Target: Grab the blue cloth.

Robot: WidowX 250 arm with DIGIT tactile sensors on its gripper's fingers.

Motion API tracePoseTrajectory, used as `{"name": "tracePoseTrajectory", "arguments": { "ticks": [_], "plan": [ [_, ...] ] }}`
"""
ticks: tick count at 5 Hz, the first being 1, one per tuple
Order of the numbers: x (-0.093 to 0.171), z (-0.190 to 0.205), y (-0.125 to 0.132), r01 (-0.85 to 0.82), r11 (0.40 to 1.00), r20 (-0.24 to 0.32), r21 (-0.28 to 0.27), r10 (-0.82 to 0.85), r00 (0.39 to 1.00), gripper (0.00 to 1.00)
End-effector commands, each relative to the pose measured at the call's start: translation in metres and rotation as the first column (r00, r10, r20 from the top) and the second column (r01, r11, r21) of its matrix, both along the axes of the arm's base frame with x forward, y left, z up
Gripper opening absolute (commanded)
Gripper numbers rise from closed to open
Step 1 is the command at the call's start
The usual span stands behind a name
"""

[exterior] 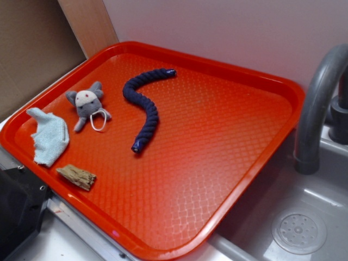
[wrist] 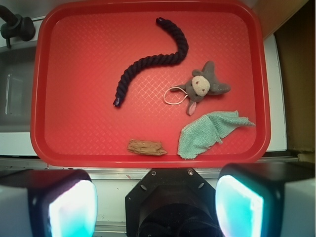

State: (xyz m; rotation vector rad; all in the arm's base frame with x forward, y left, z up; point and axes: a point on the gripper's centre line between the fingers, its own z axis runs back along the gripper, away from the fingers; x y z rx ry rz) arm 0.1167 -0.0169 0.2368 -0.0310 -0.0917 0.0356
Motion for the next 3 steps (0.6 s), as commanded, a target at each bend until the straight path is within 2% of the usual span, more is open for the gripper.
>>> {"name": "tracePoseTrajectory", "arguments": {
  "ticks": [1,2,3],
  "plan": [
    [0.000,0.000,0.000,0.000,1.000,0.000,0.000,0.000,1.000,1.00],
    [0.010,-0.047,0.011,-0.092,0.995,0.097,0.039,0.088,0.991,1.00],
    [0.016,-0.079,0.019,-0.100,0.994,0.112,-0.044,0.104,0.988,1.00]
  ]
}}
